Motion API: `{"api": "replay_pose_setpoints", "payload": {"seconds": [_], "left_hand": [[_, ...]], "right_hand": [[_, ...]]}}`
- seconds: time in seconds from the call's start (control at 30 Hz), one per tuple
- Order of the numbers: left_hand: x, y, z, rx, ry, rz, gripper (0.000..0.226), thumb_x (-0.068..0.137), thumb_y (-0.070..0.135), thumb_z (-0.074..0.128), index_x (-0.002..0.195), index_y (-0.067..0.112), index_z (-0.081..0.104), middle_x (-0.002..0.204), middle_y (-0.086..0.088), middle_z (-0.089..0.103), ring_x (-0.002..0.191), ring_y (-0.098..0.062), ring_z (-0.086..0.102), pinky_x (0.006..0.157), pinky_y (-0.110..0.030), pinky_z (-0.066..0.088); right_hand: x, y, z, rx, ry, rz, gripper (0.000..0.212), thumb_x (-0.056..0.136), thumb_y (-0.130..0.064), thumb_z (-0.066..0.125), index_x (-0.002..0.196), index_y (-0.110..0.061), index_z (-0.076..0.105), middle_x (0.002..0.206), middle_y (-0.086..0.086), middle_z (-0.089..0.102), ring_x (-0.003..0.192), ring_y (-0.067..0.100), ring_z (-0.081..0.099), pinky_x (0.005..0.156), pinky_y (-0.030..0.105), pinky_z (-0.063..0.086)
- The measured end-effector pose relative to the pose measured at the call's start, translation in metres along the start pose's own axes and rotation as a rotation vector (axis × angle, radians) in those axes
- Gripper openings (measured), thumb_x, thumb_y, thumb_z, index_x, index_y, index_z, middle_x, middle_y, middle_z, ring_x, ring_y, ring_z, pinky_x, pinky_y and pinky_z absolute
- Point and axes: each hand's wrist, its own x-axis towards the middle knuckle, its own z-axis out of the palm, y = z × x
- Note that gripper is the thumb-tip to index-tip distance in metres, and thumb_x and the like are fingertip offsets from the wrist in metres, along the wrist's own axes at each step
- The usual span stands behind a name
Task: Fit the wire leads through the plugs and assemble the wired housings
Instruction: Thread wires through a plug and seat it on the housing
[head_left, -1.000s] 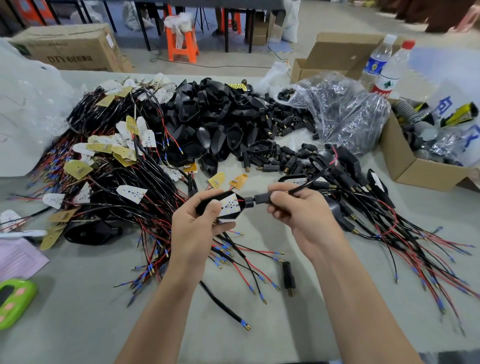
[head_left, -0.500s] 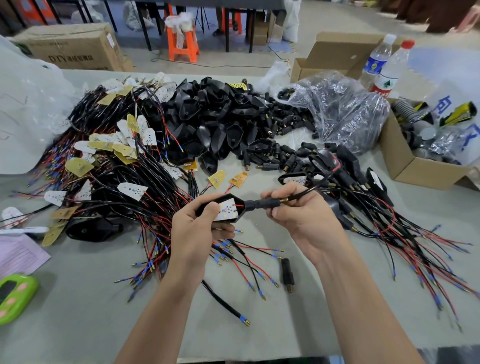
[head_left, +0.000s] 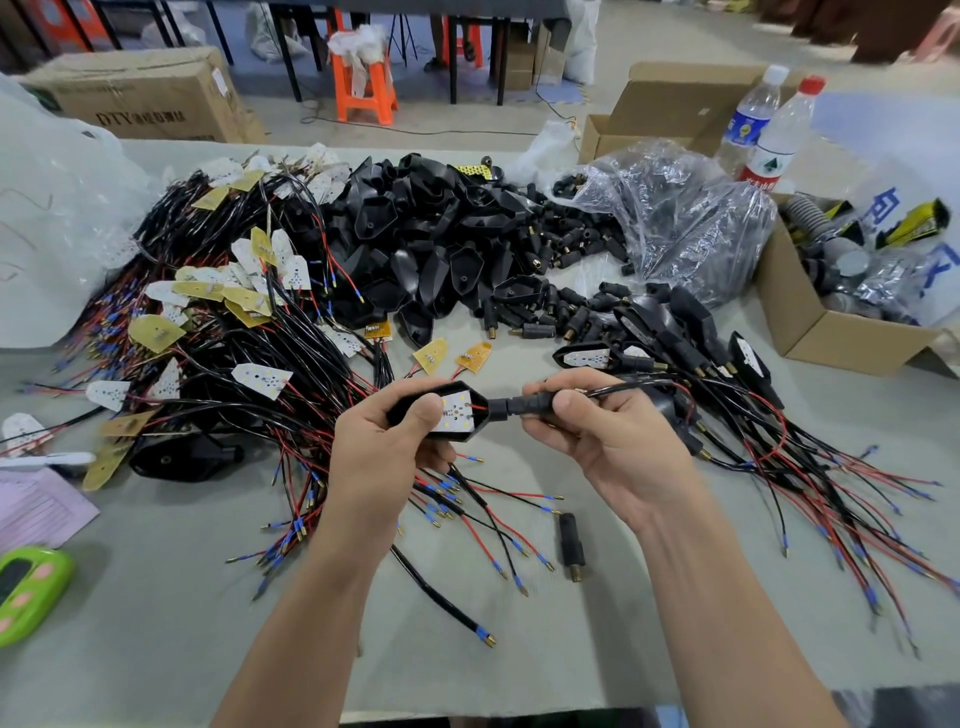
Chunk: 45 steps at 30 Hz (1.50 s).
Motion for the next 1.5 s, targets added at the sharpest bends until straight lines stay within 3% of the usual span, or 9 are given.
{"api": "replay_pose_setpoints", "payload": {"seconds": [0.3, 0.53, 0.73, 0.97, 1.1, 1.17, 1.27, 1.37, 1.5], "left_hand": [[0.0, -0.006, -0.002, 0.124, 0.104, 0.025, 0.028, 0.1, 0.008, 0.063, 0.091, 0.028, 0.08, 0.071, -0.003, 0.072, 0.055, -0.015, 0.063, 0.05, -0.023, 0.053], [-0.006, -0.004, 0.001, -0.058, -0.031, -0.079, 0.031, 0.105, 0.008, 0.055, 0.094, 0.022, 0.08, 0.074, -0.011, 0.071, 0.057, -0.018, 0.059, 0.051, -0.023, 0.05], [-0.005, -0.009, 0.007, -0.101, -0.042, -0.135, 0.019, 0.103, 0.01, 0.056, 0.099, 0.013, 0.075, 0.075, -0.01, 0.07, 0.057, -0.021, 0.061, 0.052, -0.026, 0.052], [0.0, -0.005, 0.0, -0.237, -0.285, -0.288, 0.029, 0.099, 0.016, 0.054, 0.112, 0.014, 0.08, 0.102, -0.026, 0.076, 0.08, -0.03, 0.076, 0.068, -0.029, 0.06], [0.002, -0.014, 0.015, -0.197, -0.124, -0.286, 0.028, 0.105, 0.008, 0.051, 0.104, 0.011, 0.079, 0.093, -0.024, 0.077, 0.069, -0.027, 0.075, 0.06, -0.026, 0.059], [0.002, -0.016, 0.021, -0.196, -0.087, -0.282, 0.026, 0.105, 0.008, 0.052, 0.105, 0.01, 0.078, 0.093, -0.024, 0.077, 0.068, -0.026, 0.076, 0.06, -0.025, 0.06], [0.007, -0.015, 0.025, -0.152, -0.097, -0.257, 0.028, 0.104, 0.008, 0.055, 0.099, 0.014, 0.082, 0.093, -0.023, 0.078, 0.067, -0.026, 0.075, 0.059, -0.025, 0.06], [0.014, -0.012, 0.03, -0.12, -0.178, -0.251, 0.027, 0.104, 0.012, 0.056, 0.101, 0.015, 0.083, 0.093, -0.021, 0.078, 0.064, -0.022, 0.072, 0.057, -0.024, 0.057], [0.026, -0.008, 0.043, -0.215, -0.17, -0.297, 0.03, 0.108, 0.032, 0.051, 0.124, 0.014, 0.069, 0.106, -0.011, 0.079, 0.085, -0.018, 0.077, 0.07, -0.024, 0.06]], "right_hand": [[-0.003, -0.005, 0.004, -0.203, -0.043, 0.005, 0.021, 0.086, 0.014, 0.062, 0.086, -0.004, 0.073, 0.096, 0.019, 0.075, 0.095, 0.027, 0.074, 0.085, 0.039, 0.062], [-0.003, 0.011, 0.016, -0.191, 0.122, -0.029, 0.024, 0.09, 0.019, 0.057, 0.088, -0.001, 0.069, 0.094, 0.021, 0.077, 0.091, 0.029, 0.075, 0.085, 0.039, 0.062], [-0.002, 0.019, 0.024, -0.235, 0.125, -0.054, 0.04, 0.094, 0.011, 0.058, 0.079, -0.019, 0.079, 0.095, 0.017, 0.077, 0.093, 0.027, 0.073, 0.093, 0.043, 0.059], [-0.011, 0.001, 0.006, -0.237, 0.161, -0.093, 0.016, 0.094, 0.008, 0.06, 0.101, -0.002, 0.07, 0.096, 0.019, 0.077, 0.091, 0.026, 0.074, 0.085, 0.037, 0.06], [-0.018, -0.007, 0.0, -0.864, 0.411, 0.042, 0.024, 0.089, -0.041, 0.07, 0.075, -0.023, 0.077, 0.069, -0.002, 0.075, 0.068, 0.013, 0.073, 0.074, 0.038, 0.06], [-0.025, -0.009, -0.005, -1.216, 0.634, -0.091, 0.033, 0.079, -0.064, 0.063, 0.07, -0.033, 0.07, 0.056, -0.016, 0.065, 0.059, 0.005, 0.061, 0.062, 0.026, 0.047], [-0.034, -0.014, 0.0, -1.393, 0.662, -0.499, 0.017, 0.074, -0.052, 0.07, 0.085, -0.038, 0.07, 0.088, -0.023, 0.071, 0.094, 0.001, 0.057, 0.087, 0.008, 0.034], [-0.03, -0.012, -0.003, -1.639, 0.372, -0.535, 0.032, 0.08, -0.024, 0.078, 0.11, -0.029, 0.073, 0.12, -0.007, 0.07, 0.12, 0.019, 0.055, 0.112, 0.029, 0.025], [-0.025, -0.022, -0.006, -1.671, 0.48, -0.384, 0.016, 0.089, -0.027, 0.071, 0.104, -0.031, 0.07, 0.086, -0.002, 0.072, 0.087, 0.028, 0.063, 0.071, 0.036, 0.039]]}}
